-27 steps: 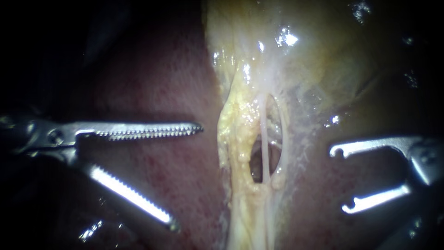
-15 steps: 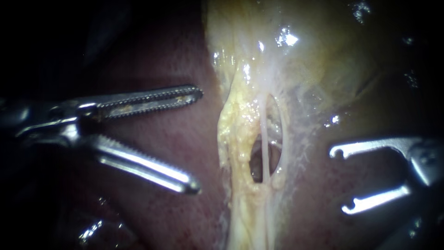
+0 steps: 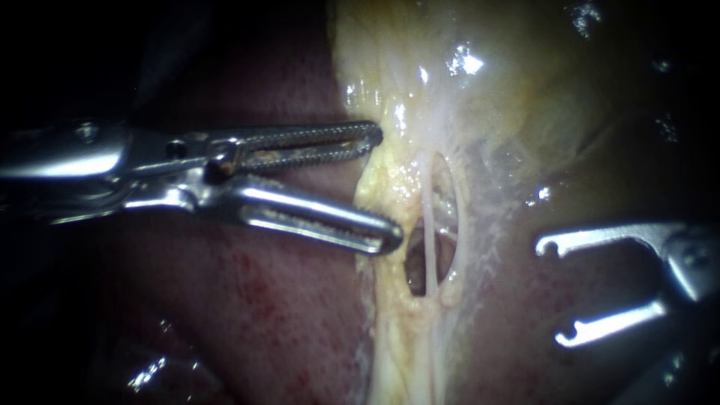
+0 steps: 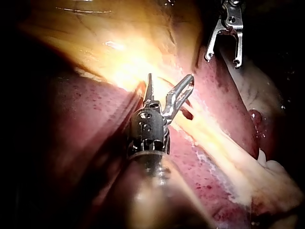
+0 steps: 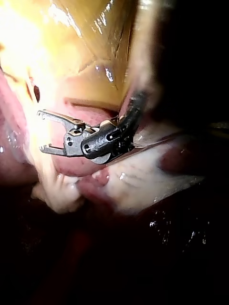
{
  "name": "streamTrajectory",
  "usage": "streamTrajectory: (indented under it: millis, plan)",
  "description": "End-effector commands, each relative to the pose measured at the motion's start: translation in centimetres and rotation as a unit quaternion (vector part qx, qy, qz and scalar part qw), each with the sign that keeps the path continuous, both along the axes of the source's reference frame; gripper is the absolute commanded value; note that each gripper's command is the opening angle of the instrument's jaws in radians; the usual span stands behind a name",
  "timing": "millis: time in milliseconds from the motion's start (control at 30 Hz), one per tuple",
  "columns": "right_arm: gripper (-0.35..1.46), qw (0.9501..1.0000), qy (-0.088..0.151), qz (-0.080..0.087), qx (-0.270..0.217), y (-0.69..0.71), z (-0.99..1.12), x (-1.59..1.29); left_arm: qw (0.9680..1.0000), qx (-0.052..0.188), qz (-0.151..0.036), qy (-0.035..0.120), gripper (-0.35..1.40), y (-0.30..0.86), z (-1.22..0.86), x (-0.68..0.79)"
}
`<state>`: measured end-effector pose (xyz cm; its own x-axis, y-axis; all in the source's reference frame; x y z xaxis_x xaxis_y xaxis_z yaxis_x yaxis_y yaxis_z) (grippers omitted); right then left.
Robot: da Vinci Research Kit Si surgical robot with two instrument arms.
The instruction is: Grabbing gallbladder
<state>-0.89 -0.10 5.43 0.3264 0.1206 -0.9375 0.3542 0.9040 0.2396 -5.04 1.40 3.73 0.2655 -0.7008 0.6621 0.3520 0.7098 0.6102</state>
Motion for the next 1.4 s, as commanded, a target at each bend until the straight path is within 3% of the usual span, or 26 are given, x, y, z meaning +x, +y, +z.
streamTrajectory:
  millis: [33,267,567,800,967,1067,1400]
  plan:
    - [0.56,1.0,0.0,0.0,0.0,0.0,0.0,0.0,1.0,0.002,0.0,0.003,0.46,0.01,0.03,0.0]
    - [0.56,1.0,0.0,0.0,0.0,0.0,0.0,0.0,0.9997,0.008,-0.005,0.024,0.44,0.07,0.25,0.06]
    - [0.56,1.0,0.0,0.0,0.0,0.0,0.0,0.0,0.9991,0.012,-0.012,0.04,0.44,0.1,0.43,0.17]
    - [0.56,1.0,-0.001,0.001,0.002,0.0,0.0,0.0,0.9986,0.013,-0.018,0.049,0.37,0.11,0.45,0.1]
    - [0.56,1.0,-0.001,0.001,0.002,0.0,0.0,0.0,0.9979,0.021,-0.024,0.056,0.15,0.11,0.5,-0.01]
    - [0.56,1.0,-0.001,0.0,0.002,0.0,0.0,0.0,0.9974,0.029,-0.025,0.061,-0.35,0.07,0.54,-0.02]
    - [0.56,1.0,-0.001,0.0,0.002,-0.01,0.0,0.0,0.9966,0.043,-0.026,0.066,-0.35,-0.01,0.54,0.08]
